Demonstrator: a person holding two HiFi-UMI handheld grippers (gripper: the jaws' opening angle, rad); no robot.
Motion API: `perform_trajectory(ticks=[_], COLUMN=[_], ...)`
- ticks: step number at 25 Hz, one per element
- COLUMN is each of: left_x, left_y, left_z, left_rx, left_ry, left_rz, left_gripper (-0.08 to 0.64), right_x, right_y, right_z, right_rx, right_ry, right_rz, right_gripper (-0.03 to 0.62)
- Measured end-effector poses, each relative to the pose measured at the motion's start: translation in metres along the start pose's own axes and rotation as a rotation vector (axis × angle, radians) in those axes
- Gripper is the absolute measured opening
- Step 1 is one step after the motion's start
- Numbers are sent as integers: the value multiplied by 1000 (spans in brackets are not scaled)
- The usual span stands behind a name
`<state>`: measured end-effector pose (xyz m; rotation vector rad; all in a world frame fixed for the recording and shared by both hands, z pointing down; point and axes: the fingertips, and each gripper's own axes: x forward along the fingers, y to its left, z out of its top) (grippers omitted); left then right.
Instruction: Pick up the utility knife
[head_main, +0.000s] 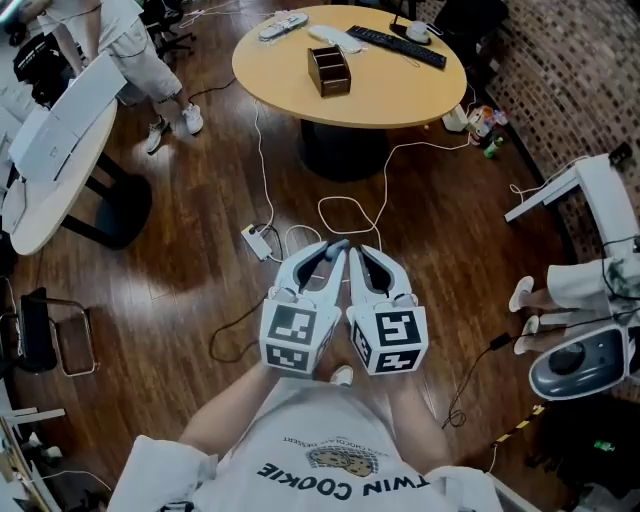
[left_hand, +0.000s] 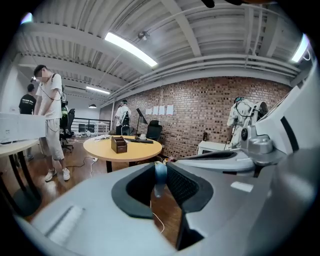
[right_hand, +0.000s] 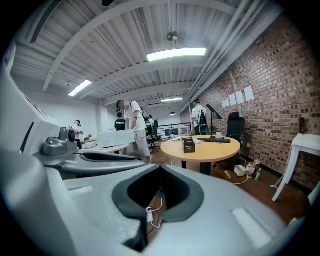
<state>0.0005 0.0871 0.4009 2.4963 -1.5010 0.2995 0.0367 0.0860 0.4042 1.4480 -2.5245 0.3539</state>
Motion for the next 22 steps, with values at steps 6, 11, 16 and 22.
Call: perform_trajectory(ticks=[6,11,16,22], left_x=[-12,-22,-23,-30], left_y=[-29,-47,-65,-78], left_z=[-6,-10,-12,-16], left_rx=[4,5,19,23], left_ry=[-3,-5,-7,0], left_rz=[30,35,33,27], left_gripper=[74,74,74,74], right_x=[-33,-52,-67,-82], right_y=[-5,-9,-15,-16], right_z=[-12,-15,-20,-23], right_rx=[1,-2,-2,-2], right_ry=[-5,-11,-17,-20], right_rz=[15,19,18,4], right_gripper=[2,2,1,2])
